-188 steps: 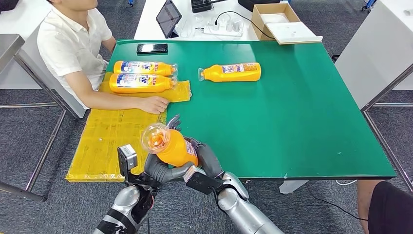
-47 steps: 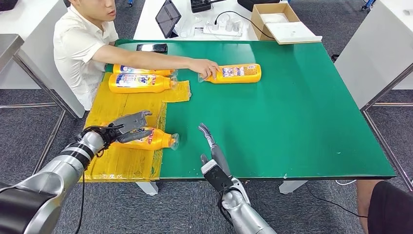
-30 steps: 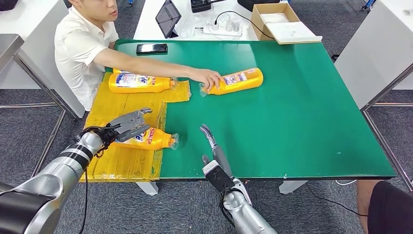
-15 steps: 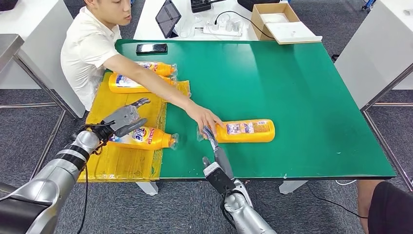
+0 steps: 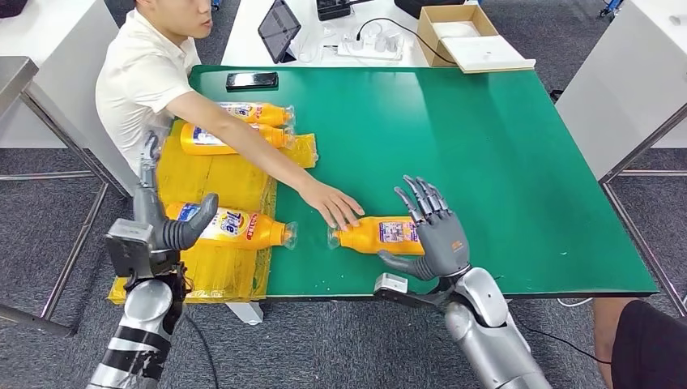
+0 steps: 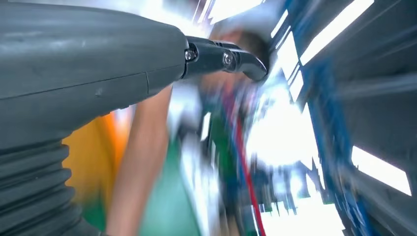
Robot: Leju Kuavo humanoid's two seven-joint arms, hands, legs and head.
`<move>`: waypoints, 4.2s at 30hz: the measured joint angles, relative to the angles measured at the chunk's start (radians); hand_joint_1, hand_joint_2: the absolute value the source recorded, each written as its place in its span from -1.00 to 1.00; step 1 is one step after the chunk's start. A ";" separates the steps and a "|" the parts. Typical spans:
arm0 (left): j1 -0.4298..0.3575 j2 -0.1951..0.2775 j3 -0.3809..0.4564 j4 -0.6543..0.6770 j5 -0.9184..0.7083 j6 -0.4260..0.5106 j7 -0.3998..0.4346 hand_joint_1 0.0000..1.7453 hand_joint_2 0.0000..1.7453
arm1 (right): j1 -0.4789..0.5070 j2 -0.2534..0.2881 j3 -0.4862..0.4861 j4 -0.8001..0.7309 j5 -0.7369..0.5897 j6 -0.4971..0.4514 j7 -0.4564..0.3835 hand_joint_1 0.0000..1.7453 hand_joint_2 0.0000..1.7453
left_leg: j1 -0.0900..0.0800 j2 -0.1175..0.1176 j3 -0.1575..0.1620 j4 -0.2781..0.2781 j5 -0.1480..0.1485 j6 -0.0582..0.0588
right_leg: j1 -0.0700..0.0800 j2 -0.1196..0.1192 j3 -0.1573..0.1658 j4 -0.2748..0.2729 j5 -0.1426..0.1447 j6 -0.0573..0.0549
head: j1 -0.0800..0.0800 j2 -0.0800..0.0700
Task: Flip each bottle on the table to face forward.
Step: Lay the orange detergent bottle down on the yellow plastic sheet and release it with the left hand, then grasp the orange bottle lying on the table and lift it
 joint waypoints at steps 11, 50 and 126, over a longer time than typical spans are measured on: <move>0.076 -0.035 0.011 -0.068 0.029 -0.046 0.025 -1.00 1.00 | -0.121 -0.065 -0.003 0.094 0.028 0.138 0.111 -1.00 1.00 | 0.001 0.000 0.001 0.000 0.001 0.000 | 0.000 0.000 0.000 0.002 0.000 0.000 | 0.000 0.000; 0.052 -0.050 0.020 0.003 -0.019 -0.031 0.016 -1.00 1.00 | -0.312 -0.022 0.016 0.569 -0.079 0.356 0.121 -1.00 1.00 | 0.001 -0.001 0.003 0.000 0.002 0.001 | 0.000 0.000 0.003 0.001 0.000 0.001 | 0.000 0.000; 0.246 -0.097 -0.069 -0.098 0.594 -0.460 0.091 -1.00 1.00 | 0.018 0.145 -0.053 -0.110 -0.691 0.262 -0.202 1.00 1.00 | 0.003 -0.004 0.002 0.000 -0.001 -0.001 | 0.003 -0.003 0.003 0.001 -0.004 0.000 | 0.000 0.000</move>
